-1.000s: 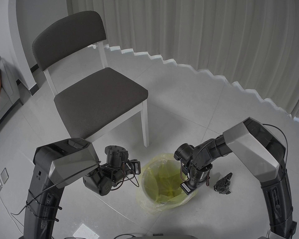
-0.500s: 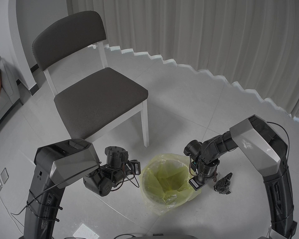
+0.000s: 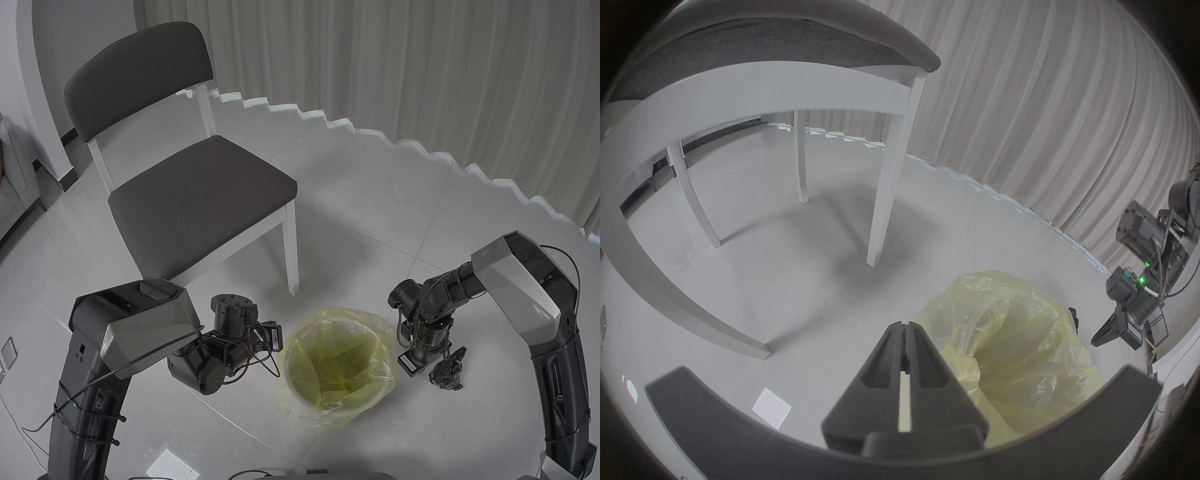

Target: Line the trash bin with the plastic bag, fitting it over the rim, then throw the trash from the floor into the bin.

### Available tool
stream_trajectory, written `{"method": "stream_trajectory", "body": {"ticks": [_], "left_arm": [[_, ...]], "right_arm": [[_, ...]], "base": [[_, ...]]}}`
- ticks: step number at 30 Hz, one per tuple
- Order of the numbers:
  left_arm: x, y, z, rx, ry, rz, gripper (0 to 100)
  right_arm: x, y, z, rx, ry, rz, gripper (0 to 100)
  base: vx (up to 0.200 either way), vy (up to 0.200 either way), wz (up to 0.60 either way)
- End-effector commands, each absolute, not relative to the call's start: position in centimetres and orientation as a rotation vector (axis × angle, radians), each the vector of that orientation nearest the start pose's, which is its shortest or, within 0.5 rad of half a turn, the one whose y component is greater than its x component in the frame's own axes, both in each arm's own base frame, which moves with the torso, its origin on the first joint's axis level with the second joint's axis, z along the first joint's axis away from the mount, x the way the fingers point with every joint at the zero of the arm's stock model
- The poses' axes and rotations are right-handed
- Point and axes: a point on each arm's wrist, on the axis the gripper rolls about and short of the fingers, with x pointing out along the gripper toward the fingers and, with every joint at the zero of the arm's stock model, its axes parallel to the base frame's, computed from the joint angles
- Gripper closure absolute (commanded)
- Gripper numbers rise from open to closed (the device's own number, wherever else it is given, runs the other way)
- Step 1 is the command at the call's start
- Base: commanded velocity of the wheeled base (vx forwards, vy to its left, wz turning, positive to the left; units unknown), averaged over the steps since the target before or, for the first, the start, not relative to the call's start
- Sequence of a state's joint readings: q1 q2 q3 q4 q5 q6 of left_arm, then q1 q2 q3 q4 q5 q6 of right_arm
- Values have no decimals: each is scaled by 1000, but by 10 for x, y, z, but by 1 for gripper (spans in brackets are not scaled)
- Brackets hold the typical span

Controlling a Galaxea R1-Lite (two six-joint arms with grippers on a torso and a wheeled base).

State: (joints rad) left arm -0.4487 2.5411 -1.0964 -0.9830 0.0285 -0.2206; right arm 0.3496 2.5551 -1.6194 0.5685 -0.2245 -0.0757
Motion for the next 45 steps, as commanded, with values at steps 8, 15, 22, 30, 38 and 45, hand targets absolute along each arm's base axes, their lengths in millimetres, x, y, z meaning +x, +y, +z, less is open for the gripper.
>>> {"method": "stream_trajectory", "body": {"ticks": [8,15,22,30,38,45], "left_arm": [[392,-190,-40,-104,495,-362,100],[390,-190,-40,-105,483,-365,100],[387,-192,-37,-105,477,-374,100],[387,-192,-37,-105,477,-374,100],[387,-192,-38,-108,467,-377,100],[385,-191,-38,-108,469,-376,100]], "right_arm": [[372,199,39,-465,1256,355,100],[357,236,21,-523,1238,434,100],[366,253,-33,-521,1189,453,100],[358,249,-43,-543,1227,464,100],[341,228,-32,-578,1274,471,100],[330,217,-27,-594,1300,474,100]], "base": [[0,0,0],[0,0,0],[0,0,0],[0,0,0],[0,0,0],[0,0,0]]}}
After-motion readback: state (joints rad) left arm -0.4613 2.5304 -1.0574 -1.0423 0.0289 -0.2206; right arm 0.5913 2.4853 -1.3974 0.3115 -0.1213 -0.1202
